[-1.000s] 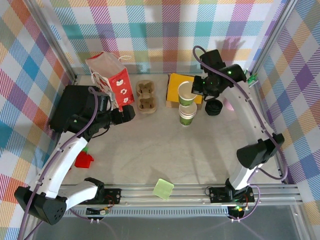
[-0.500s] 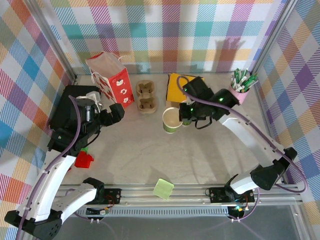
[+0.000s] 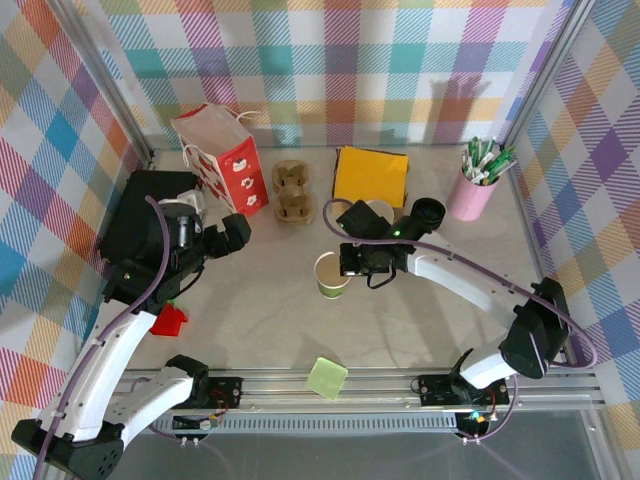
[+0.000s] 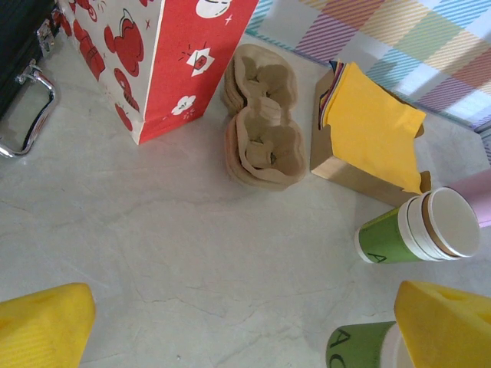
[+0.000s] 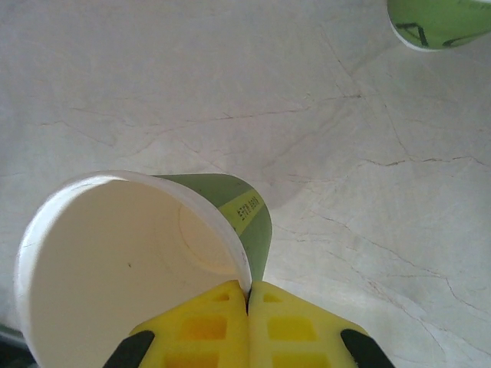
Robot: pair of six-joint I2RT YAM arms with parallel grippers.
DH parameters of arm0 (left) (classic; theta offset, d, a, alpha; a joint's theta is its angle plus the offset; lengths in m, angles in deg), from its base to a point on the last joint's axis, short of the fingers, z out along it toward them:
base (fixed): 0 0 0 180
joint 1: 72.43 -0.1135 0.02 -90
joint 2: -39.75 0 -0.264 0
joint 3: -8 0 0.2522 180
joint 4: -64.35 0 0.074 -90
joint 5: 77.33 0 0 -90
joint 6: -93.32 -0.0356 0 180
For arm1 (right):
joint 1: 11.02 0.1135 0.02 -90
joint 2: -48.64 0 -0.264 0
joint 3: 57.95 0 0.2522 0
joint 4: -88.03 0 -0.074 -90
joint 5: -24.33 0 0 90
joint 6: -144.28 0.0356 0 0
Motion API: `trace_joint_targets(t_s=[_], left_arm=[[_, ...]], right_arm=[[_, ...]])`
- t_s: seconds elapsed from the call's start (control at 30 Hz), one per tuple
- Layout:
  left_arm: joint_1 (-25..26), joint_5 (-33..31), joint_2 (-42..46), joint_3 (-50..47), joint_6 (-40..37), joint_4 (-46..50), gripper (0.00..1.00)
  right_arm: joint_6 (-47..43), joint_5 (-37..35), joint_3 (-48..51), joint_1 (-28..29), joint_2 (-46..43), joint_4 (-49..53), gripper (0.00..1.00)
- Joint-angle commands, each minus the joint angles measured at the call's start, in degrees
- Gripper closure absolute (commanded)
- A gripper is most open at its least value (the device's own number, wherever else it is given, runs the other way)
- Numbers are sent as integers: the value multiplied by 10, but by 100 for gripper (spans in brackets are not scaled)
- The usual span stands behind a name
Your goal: Pack the takeout coffee
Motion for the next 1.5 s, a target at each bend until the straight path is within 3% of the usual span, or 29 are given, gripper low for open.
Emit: trace_joint_targets(t_s=[0.0,0.43,0.6,0.87,1.23,1.33,1.47], left_arm=[[3,-6,9,-10,7,-17,0],[3,-5,8,-24,10,-24,0],[3,-5,9,-21,11,-21,0],[3,-7,14,-13,10,-15,0],[3,-7,12,-2,9,-17,0],[3,-2,11,-3,9,-22,0],[3,11,9,-6,8,-30,0]], right_arm=[[21,-10,21,4,16,-43,100],[27,-20,65,5,40,-69,96],[28,-22,73,6,35,-69,88],[21,-35,37,6,5,-18,59],[-48,-159,-97,4,-78,129,55],[-77,-201,-122,-12,-97,146,53],[-124,-201,-126,-81,-118,137,51]])
